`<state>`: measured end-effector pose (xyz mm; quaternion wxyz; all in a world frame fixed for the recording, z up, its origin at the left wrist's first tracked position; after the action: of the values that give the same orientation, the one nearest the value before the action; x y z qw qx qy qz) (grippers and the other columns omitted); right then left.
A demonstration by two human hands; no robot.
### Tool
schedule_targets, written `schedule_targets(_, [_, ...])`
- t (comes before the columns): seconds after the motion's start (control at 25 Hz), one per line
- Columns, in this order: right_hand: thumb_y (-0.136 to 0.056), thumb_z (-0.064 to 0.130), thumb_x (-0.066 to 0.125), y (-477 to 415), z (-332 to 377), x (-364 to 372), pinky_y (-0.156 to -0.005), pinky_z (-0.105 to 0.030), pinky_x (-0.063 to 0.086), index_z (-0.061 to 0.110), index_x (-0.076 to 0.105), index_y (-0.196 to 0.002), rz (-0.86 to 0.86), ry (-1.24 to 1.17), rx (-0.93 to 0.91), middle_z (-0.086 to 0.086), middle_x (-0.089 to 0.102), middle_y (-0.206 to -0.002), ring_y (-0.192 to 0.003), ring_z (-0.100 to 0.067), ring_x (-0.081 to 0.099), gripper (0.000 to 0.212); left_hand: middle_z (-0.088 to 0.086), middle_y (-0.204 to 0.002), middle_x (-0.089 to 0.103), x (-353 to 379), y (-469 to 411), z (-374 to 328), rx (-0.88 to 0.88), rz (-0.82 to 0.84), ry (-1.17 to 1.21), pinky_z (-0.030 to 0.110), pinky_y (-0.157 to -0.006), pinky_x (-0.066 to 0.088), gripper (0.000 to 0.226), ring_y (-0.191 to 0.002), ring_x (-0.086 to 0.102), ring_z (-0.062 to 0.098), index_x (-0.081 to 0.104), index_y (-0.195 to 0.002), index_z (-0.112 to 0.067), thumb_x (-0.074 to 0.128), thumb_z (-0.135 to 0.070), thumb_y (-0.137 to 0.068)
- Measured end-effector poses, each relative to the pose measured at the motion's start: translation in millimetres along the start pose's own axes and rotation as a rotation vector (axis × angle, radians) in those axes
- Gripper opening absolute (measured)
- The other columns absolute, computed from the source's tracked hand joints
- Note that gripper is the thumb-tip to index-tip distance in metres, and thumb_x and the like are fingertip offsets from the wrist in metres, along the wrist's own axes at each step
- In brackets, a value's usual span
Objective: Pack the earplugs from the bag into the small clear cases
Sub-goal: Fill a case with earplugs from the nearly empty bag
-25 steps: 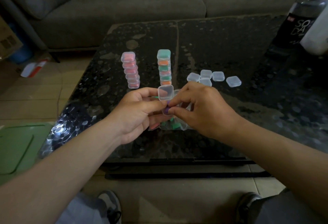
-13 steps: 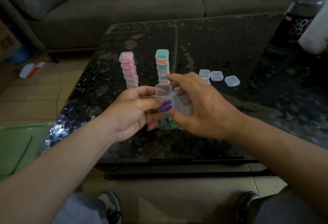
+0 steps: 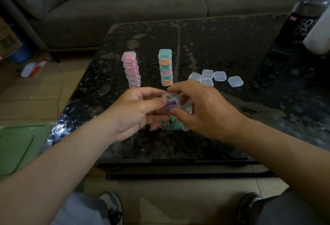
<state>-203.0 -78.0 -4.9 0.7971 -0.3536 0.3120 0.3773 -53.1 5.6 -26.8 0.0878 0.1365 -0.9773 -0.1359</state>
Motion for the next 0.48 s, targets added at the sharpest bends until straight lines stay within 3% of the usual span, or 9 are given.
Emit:
schedule_targets(0.2, [-0.092, 0.026, 0.071, 0.3, -2.1, -3.2, -0.077, -0.025, 0.053, 0.019, 0.068, -0.113, -0.043, -0.001, -0.005, 0.004, 0.067, -0.103, -0.091, -0.008, 0.061, 0.023, 0.016, -0.104, 0.078, -3.6, -0.1, -4.3, 0.170, 0.001, -0.257, 0.041, -0.086, 0.064, 0.027, -0.098, 0.075, 0.033, 0.073, -0.112, -0.010, 0.074, -0.005, -0.085])
schedule_targets(0.32, [-0.091, 0.023, 0.071, -0.2, -4.2, -0.6, -0.076, -0.021, 0.050, 0.019, 0.069, -0.111, -0.037, 0.012, -0.017, 0.005, 0.067, -0.101, -0.090, -0.006, 0.059, 0.020, -0.002, -0.099, 0.079, -2.7, 5.6, -7.3, 0.435, -0.038, -0.631, 0.036, -0.086, 0.063, 0.029, -0.091, 0.077, 0.017, 0.074, -0.106, -0.023, 0.075, 0.001, -0.088])
schedule_targets(0.48, [-0.091, 0.024, 0.071, -1.6, -5.0, 1.7, -0.076, -0.021, 0.050, 0.019, 0.070, -0.110, -0.031, 0.026, -0.019, 0.005, 0.067, -0.101, -0.090, -0.005, 0.059, 0.020, -0.009, -0.099, 0.077, -3.8, 6.7, -5.2, 0.575, -0.098, -0.791, 0.041, -0.082, 0.062, 0.022, -0.090, 0.075, 0.008, 0.075, -0.110, -0.025, 0.075, -0.018, -0.089])
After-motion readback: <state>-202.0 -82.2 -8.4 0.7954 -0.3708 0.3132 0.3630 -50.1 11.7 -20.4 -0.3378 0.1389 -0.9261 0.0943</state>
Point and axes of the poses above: each hand's wrist, its own y-axis away from the middle knuckle, its own x-axis out of the palm, z = x × y, the point moved 4 cm from there along -y, towards the middle knuckle
